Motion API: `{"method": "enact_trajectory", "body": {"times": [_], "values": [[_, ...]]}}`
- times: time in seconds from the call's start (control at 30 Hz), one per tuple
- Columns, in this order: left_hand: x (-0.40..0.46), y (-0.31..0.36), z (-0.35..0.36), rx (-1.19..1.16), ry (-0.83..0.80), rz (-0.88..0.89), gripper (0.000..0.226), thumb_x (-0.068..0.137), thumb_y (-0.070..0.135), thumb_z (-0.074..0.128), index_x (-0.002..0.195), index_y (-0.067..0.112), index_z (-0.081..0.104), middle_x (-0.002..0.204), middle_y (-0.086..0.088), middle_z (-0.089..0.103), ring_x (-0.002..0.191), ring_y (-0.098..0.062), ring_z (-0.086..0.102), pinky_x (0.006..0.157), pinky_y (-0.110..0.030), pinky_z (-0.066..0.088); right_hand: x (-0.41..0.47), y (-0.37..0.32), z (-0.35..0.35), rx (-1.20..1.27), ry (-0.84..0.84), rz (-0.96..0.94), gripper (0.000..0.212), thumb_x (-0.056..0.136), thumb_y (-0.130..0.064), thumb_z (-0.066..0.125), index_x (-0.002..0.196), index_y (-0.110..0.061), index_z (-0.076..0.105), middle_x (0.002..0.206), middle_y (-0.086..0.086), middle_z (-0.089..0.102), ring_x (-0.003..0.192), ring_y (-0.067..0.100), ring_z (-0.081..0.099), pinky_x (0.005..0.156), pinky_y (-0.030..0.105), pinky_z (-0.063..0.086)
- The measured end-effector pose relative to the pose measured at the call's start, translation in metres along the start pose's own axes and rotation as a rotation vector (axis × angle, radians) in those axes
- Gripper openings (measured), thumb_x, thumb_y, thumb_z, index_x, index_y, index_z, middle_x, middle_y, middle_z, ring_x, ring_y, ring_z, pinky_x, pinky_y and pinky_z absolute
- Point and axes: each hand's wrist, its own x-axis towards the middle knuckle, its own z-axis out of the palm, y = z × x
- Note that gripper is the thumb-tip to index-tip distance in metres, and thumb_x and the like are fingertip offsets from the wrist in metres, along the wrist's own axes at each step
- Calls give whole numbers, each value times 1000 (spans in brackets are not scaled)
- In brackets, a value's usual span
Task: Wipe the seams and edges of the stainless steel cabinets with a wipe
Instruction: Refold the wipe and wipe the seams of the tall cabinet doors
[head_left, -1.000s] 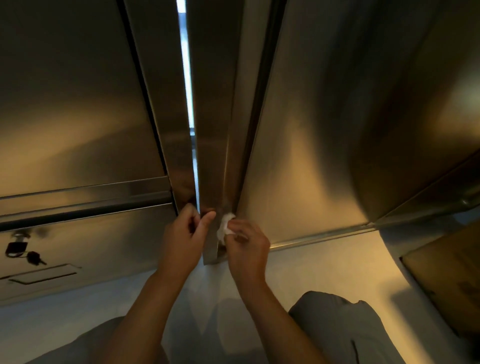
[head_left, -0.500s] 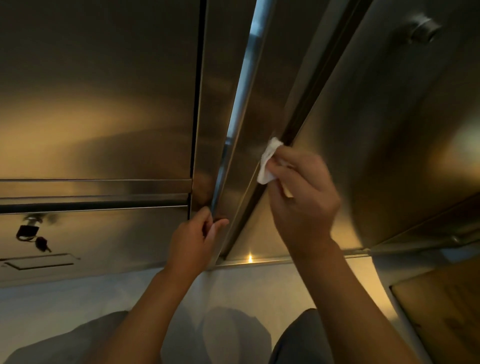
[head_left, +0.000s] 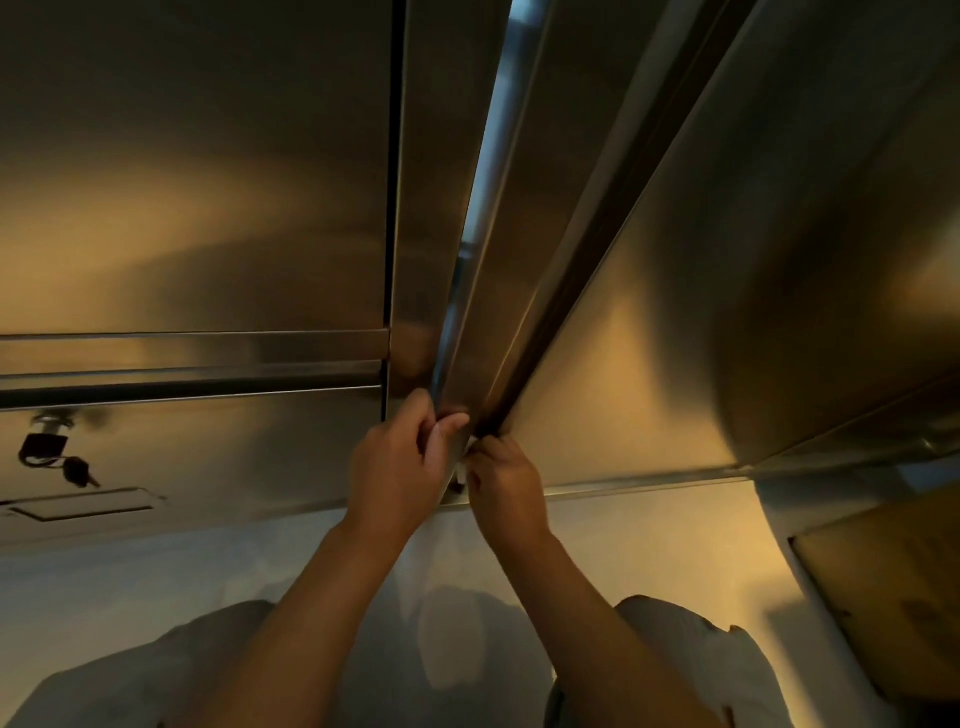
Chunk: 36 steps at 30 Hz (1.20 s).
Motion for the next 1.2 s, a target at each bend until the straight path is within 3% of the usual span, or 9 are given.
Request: {"method": "enact_trajectory", "body": {"times": [0.13, 0.27, 0.43, 0.6, 0.83, 1.0, 1.2], "values": [[1, -3, -1, -35, -6, 46, 28, 102, 54, 50, 89, 29, 48, 63, 10, 52, 51, -11, 55, 49, -45, 53, 3, -5, -22, 54, 26, -11, 22, 74, 4, 83, 93, -8, 79, 96, 6, 73, 86, 23, 66, 68, 38, 60], [2, -6, 1, -7, 34, 102, 28, 101, 55, 46, 89, 29, 48, 62, 11, 50, 49, -8, 53, 48, -43, 52, 17, -21, -94, 72, 301, -151, 20, 82, 2, 76, 102, -2, 78, 105, 14, 75, 98, 20, 63, 88, 22, 50], [3, -8, 0, 7, 34, 114, 23, 99, 54, 47, 95, 32, 47, 65, 14, 50, 53, -9, 57, 52, -43, 55, 55, -28, -180, -69, 523, -275, 20, 98, -15, 66, 105, 1, 77, 111, 17, 75, 100, 22, 67, 88, 18, 47], [5, -4, 0, -88, 89, 130, 33, 97, 50, 57, 81, 21, 51, 62, 7, 52, 53, -12, 57, 53, -44, 54, 51, -14, -154, -199, 308, -356, 18, 92, -10, 72, 106, 0, 77, 111, 17, 74, 95, 25, 66, 81, 24, 49], [5, 2, -3, -98, 124, 130, 40, 95, 53, 60, 77, 20, 49, 59, 7, 50, 52, -14, 56, 52, -45, 52, 16, 14, -63, -221, -28, -363, 25, 83, -6, 81, 108, -4, 77, 106, 13, 74, 94, 26, 64, 68, 34, 60], [6, 2, -5, -83, 93, 90, 37, 95, 52, 62, 77, 21, 51, 59, 8, 49, 53, -8, 53, 55, -44, 52, -3, 32, -5, -224, -241, -362, 28, 73, 1, 82, 99, -5, 74, 97, 13, 72, 77, 28, 66, 52, 33, 56], [7, 4, -4, -137, 78, 64, 33, 94, 33, 73, 75, 18, 50, 62, 9, 51, 58, -13, 58, 59, -40, 54, -15, 34, 52, -199, -444, -171, 22, 80, 4, 74, 99, -6, 73, 90, 13, 72, 72, 32, 70, 60, 42, 61]]}}
